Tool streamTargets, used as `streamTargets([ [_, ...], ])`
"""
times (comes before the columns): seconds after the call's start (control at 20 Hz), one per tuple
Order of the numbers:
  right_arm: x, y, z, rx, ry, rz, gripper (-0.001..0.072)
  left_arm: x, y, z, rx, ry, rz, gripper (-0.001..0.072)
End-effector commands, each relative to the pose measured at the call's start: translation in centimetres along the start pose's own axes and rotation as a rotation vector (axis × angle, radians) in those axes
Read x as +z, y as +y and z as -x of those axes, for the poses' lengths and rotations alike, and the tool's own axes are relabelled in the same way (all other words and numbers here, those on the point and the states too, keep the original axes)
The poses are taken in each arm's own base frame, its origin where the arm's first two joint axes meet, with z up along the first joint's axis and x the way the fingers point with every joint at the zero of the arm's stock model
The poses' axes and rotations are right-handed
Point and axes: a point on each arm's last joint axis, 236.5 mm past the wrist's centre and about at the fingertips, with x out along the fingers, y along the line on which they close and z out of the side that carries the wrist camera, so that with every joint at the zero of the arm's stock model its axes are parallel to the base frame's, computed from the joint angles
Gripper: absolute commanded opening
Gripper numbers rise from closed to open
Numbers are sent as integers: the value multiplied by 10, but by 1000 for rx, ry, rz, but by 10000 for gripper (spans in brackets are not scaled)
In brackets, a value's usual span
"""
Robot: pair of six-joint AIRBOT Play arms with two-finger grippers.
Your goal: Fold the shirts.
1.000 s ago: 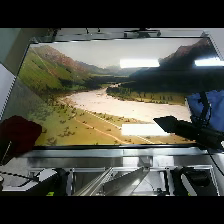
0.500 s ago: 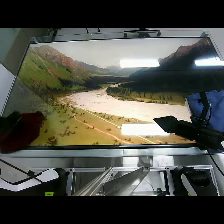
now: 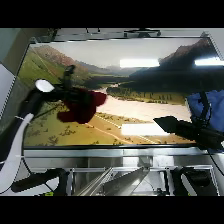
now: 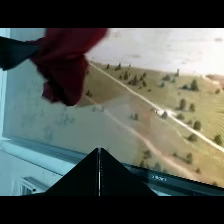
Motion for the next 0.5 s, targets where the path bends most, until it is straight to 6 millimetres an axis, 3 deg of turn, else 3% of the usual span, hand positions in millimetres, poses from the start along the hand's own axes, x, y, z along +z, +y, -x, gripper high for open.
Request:
streamTargets([
  [0.0,0,0,0,0,1,0,27,-20,-90,-50,-49,27,-286,25],
  [0.1,0,0,0,0,1,0,27,-27,-106,-57,-64,33,-324,28],
  [0.15,0,0,0,0,1,0,28,-28,-108,-57,-68,37,-323,124],
  [0.2,0,0,0,0,1,0,28,-28,-105,-54,-67,40,-315,332],
  [0.25,0,0,0,1,-1,0,27,-27,-101,-48,-65,46,-302,408],
  [0.35,7,1,0,2,-30,0,28,-20,-85,-29,-51,35,-253,713],
  [0.45,8,1,0,2,-34,0,27,-9,-56,-1,-20,6,-192,711],
])
